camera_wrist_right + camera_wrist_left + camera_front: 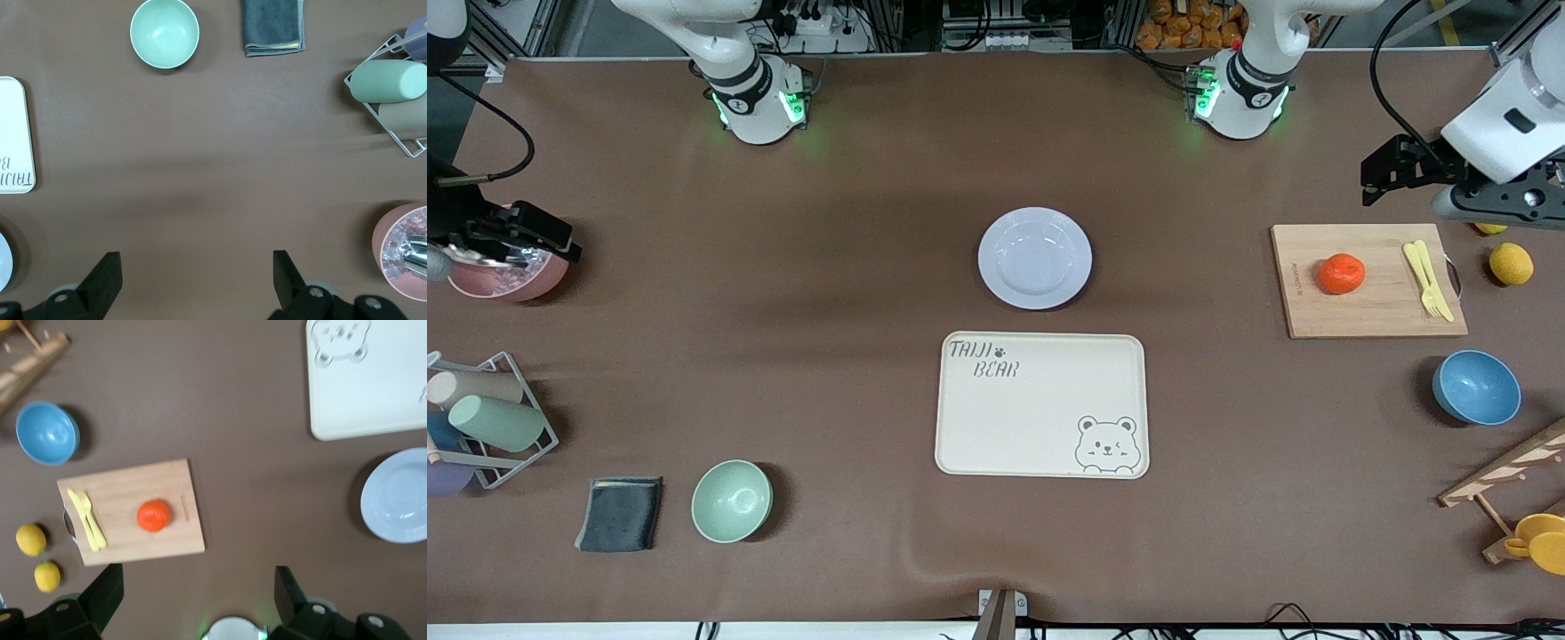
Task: Place orange and plate with both arms
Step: 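Lower the left gripper onto the orange on the cutting board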
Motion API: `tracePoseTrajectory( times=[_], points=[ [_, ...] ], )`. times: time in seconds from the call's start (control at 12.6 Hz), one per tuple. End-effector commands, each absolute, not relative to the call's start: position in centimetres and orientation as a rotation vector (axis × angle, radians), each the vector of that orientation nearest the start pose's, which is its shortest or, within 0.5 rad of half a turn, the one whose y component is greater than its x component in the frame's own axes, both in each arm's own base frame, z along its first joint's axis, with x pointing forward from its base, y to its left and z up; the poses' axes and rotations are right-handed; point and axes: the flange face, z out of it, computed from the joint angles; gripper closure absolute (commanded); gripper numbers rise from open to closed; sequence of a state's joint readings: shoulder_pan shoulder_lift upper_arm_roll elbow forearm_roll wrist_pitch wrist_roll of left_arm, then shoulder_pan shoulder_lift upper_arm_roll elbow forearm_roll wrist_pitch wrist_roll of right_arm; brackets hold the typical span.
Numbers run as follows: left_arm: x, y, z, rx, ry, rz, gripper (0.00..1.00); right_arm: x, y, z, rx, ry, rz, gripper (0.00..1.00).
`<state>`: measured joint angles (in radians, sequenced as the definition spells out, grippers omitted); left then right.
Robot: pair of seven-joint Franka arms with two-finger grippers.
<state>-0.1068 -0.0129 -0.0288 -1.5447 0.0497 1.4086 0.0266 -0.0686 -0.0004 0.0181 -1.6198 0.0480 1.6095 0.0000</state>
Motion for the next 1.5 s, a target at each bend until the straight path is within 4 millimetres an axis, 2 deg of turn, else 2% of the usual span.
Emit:
tracePoseTrajectory(
  times=[0.0,0.16,0.4,0.55,0.79,1.03,1.19,1.27,1.42],
  points=[
    [52.4,-5.1,58.0,-3.037,0.232,0.345,0.00,55.9,-2.4,60.5,-3.101,0.097,0.030,0.00],
    [52.0,-3.8,53.4,-3.037,0.208,0.368,0.00,56.0,-2.3,59.9,-3.099,0.095,0.049,0.00],
    [49.7,-1.5,47.2,-3.048,0.173,0.318,0.00,56.5,-2.3,57.7,-3.091,0.100,0.143,0.00],
    [49.5,0.3,43.4,-3.036,0.150,0.277,0.00,56.2,-1.5,56.6,-3.002,0.100,0.255,0.00],
    [50.4,2.4,39.1,-3.003,0.176,0.290,0.00,56.0,-2.2,55.4,-2.851,0.156,0.335,0.00],
    [51.3,3.7,35.5,-2.995,0.176,0.313,0.00,56.1,-3.4,54.6,-2.812,0.209,0.348,0.00],
    [50.8,4.2,33.0,-2.968,0.217,0.356,0.00,55.8,-3.3,53.5,-2.711,0.237,0.372,0.00],
    [50.4,4.5,31.5,-2.961,0.227,0.364,0.00,55.6,-4.2,52.7,-2.635,0.277,0.384,0.00],
    [49.7,4.6,28.5,-2.929,0.283,0.388,0.00,55.5,-3.8,52.0,-2.565,0.289,0.398,0.00]
  ],
)
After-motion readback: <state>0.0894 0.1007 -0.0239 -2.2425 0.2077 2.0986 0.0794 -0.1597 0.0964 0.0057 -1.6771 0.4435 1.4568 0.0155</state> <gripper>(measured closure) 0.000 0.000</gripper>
